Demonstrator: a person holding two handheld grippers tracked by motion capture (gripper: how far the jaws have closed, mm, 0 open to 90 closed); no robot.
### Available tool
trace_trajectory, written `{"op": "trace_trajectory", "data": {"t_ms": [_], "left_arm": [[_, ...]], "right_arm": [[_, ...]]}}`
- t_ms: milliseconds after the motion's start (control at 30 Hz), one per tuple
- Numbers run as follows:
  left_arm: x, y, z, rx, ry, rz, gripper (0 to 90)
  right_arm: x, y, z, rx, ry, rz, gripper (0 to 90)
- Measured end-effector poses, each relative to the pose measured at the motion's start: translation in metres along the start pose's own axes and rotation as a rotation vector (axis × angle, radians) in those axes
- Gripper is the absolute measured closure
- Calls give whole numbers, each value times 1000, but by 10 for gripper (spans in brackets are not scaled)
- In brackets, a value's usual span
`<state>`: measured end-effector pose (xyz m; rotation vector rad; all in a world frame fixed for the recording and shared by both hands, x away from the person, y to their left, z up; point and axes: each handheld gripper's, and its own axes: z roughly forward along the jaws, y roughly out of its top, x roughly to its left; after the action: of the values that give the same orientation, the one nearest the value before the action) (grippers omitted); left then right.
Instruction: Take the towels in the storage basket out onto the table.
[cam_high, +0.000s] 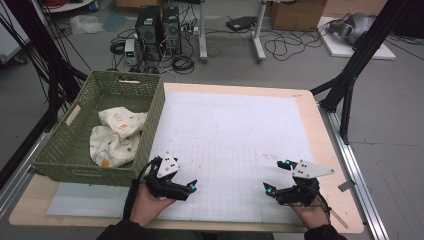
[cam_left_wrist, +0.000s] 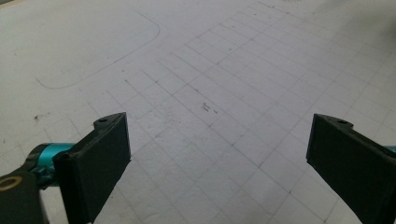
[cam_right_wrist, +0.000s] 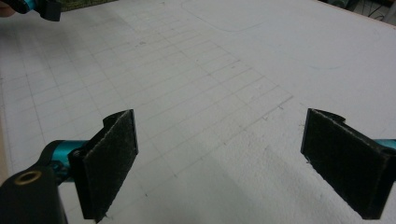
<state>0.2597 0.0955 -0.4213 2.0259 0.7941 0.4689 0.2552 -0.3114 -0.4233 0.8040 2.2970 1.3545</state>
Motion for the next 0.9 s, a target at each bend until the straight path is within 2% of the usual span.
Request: {"op": "trace_trajectory", "data": {"t_ms": [200, 900], "left_arm": [[0, 0, -1, 1, 2, -4, 68], [-3, 1, -2, -7, -23, -6, 75]], "right_arm": [[-1, -1, -1, -7, 3, 17, 102], [2, -1, -4, -3, -2, 1, 102]]}}
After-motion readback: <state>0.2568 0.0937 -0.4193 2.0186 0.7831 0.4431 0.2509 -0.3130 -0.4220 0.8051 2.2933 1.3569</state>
